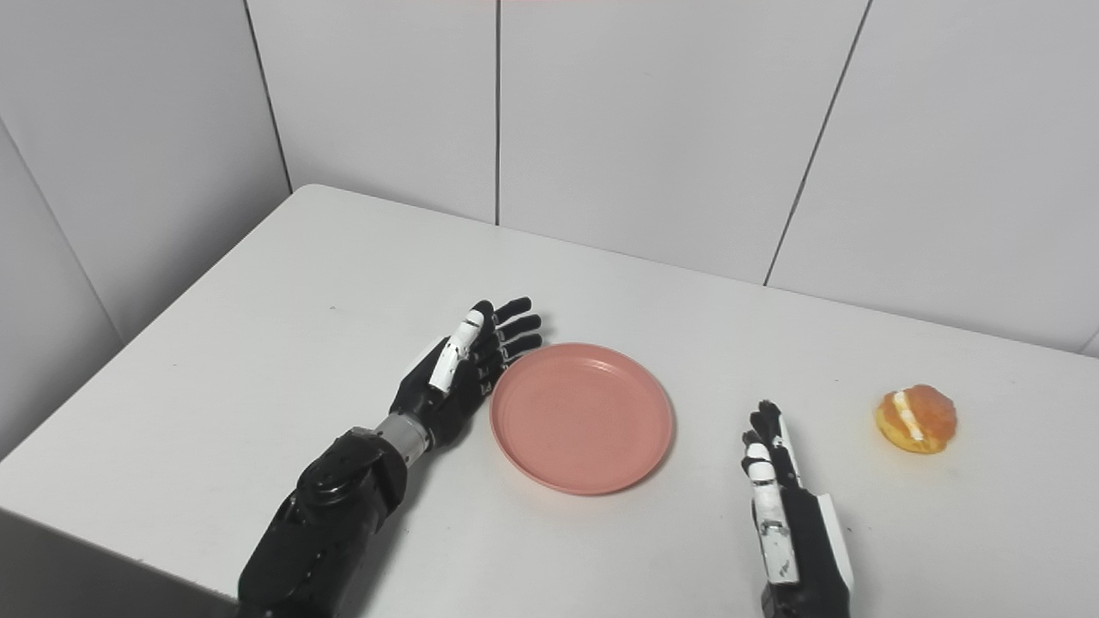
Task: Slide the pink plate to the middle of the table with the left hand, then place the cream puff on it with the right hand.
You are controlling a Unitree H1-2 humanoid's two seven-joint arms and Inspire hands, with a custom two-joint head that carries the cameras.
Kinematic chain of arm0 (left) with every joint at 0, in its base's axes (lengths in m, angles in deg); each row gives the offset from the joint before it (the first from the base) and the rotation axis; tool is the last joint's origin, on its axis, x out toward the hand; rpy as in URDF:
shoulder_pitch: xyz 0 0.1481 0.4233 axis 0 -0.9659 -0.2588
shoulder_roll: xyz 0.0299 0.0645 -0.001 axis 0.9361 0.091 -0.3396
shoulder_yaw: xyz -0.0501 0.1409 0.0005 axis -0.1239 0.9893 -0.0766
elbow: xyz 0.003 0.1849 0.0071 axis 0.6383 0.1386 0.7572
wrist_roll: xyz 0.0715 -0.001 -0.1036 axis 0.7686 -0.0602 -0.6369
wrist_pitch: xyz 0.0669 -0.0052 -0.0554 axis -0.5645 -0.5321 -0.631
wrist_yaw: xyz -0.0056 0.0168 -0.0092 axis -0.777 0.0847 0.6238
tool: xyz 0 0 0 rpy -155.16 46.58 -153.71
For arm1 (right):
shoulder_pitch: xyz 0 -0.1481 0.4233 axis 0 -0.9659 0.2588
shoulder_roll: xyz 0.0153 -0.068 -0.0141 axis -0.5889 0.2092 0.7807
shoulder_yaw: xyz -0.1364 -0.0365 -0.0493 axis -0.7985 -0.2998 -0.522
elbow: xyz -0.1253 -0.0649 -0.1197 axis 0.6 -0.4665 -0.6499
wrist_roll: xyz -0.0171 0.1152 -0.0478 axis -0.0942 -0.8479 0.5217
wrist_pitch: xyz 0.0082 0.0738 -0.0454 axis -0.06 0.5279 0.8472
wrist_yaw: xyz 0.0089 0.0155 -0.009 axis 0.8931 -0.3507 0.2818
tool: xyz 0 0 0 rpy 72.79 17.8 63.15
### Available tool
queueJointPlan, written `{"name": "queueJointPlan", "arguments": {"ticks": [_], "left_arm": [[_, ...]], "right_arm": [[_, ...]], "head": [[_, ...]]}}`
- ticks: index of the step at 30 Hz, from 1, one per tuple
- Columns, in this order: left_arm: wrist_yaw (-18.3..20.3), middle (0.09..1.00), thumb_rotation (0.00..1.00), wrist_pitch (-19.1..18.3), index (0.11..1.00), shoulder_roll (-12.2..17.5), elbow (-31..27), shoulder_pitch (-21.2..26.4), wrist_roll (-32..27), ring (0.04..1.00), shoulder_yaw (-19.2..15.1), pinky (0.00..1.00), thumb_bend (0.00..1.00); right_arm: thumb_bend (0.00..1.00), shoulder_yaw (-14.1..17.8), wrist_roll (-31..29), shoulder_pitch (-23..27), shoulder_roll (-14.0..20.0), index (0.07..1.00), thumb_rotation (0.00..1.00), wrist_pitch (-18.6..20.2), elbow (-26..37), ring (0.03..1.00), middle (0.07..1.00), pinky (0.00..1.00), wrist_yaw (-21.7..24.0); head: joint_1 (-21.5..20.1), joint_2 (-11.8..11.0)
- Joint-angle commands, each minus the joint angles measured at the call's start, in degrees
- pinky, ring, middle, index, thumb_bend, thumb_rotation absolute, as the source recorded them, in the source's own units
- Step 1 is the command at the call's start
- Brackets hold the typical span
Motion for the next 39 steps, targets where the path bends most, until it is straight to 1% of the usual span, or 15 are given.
{"name": "queueJointPlan", "arguments": {"ticks": [1,4,7,8,13,19,23,25,26,28,29,32,33,36,39], "left_arm": [[-0.1,0.897,1.0,-2.6,0.874,-1.4,-1.7,-1.3,-0.2,0.897,0.6,0.9,0.39],[0.1,0.907,1.0,-3.2,0.886,-2.5,-3.8,-2.5,-0.5,0.902,1.1,0.91,0.4],[-0.3,0.909,1.0,-4.1,0.891,-3.4,-5.9,-3.4,-0.1,0.901,1.7,0.91,0.4],[-0.3,0.909,1.0,-4.4,0.89,-3.6,-6.5,-3.7,0.1,0.901,1.8,0.91,0.39],[-0.5,0.915,1.0,-5.6,0.897,-4.2,-8.4,-4.3,0.4,0.91,2.2,0.92,0.39],[-1.3,0.918,1.0,-5.0,0.902,-4.9,-9.9,-5.3,1.6,0.91,2.4,0.93,0.4],[-1.4,0.921,1.0,-4.7,0.905,-4.7,-10.5,-5.7,1.9,0.91,2.3,0.94,0.41],[-2.1,0.921,1.0,-4.5,0.902,-5.2,-10.9,-5.9,2.2,0.914,1.7,0.94,0.42],[-2.5,0.916,1.0,-4.4,0.893,-5.4,-11.0,-6.0,2.3,0.912,1.5,0.93,0.42],[-3.3,0.91,1.0,-4.0,0.886,-5.7,-11.3,-6.3,2.7,0.909,1.0,0.93,0.42],[-3.5,0.908,1.0,-3.6,0.883,-5.8,-11.4,-6.6,3.0,0.908,0.9,0.92,0.41],[-4.1,0.907,1.0,-2.2,0.882,-6.0,-12.0,-7.5,3.8,0.909,0.5,0.92,0.41],[-4.2,0.908,1.0,-1.7,0.883,-6.0,-12.1,-7.8,4.1,0.909,0.4,0.92,0.41],[-4.3,0.917,1.0,0.7,0.893,-5.8,-12.3,-9.0,5.0,0.919,0.2,0.93,0.42],[-4.4,0.919,1.0,2.9,0.897,-5.7,-12.1,-9.9,6.1,0.922,0.2,0.94,0.43]], "right_arm": [[0.15,-0.2,0.5,1.7,-0.5,1.0,1.0,-0.5,1.8,0.988,1.0,0.99,-0.4],[0.17,-0.4,1.3,1.8,-0.6,1.0,1.0,-0.2,1.9,0.984,1.0,0.99,-0.7],[0.18,-0.5,1.5,2.1,-0.7,1.0,1.0,-0.5,1.6,0.979,0.999,0.98,-0.7],[0.18,-0.6,1.7,2.1,-0.8,1.0,1.0,-0.6,1.5,0.978,0.998,0.98,-0.8],[0.2,-0.2,1.8,2.5,-1.4,1.0,1.0,-1.2,1.2,0.979,1.0,0.98,-1.2],[0.22,0.1,2.7,3.0,-1.4,0.997,1.0,-1.1,1.4,0.977,0.996,0.97,-1.8],[0.21,0.5,3.2,3.5,-1.7,0.988,1.0,0.0,1.8,0.965,0.986,0.96,-2.5],[0.21,0.7,3.5,3.8,-1.7,0.985,1.0,0.6,2.2,0.964,0.982,0.96,-2.9],[0.22,0.7,3.8,4.0,-1.7,0.984,1.0,0.9,2.3,0.964,0.979,0.96,-3.0],[0.23,0.8,4.6,4.3,-1.5,0.985,1.0,1.5,3.0,0.967,0.979,0.96,-3.2],[0.24,0.8,5.1,4.5,-1.5,0.983,1.0,2.0,3.5,0.965,0.976,0.96,-3.4],[0.23,0.9,6.1,5.0,-1.3,0.983,1.0,2.9,4.7,0.965,0.977,0.97,-3.5],[0.23,1.0,6.3,5.2,-1.3,0.985,1.0,3.2,5.0,0.968,0.977,0.98,-3.5],[0.24,1.4,6.9,6.0,-0.8,0.984,1.0,2.7,5.0,0.962,0.973,0.97,-3.4],[0.26,1.9,7.1,7.1,-0.1,0.981,1.0,3.3,5.2,0.958,0.968,0.98,-3.1]], "head": [[-0.9,0.3],[-1.7,0.7],[-3.7,1.6],[-4.4,1.9],[-5.5,2.5],[-6.9,3.3],[-7.4,3.6],[-9.2,4.1],[-9.2,4.1],[-9.7,4.2],[-11.0,4.3],[-12.2,4.2],[-13.5,4.0],[-15.2,3.7],[-15.8,3.5]]}}
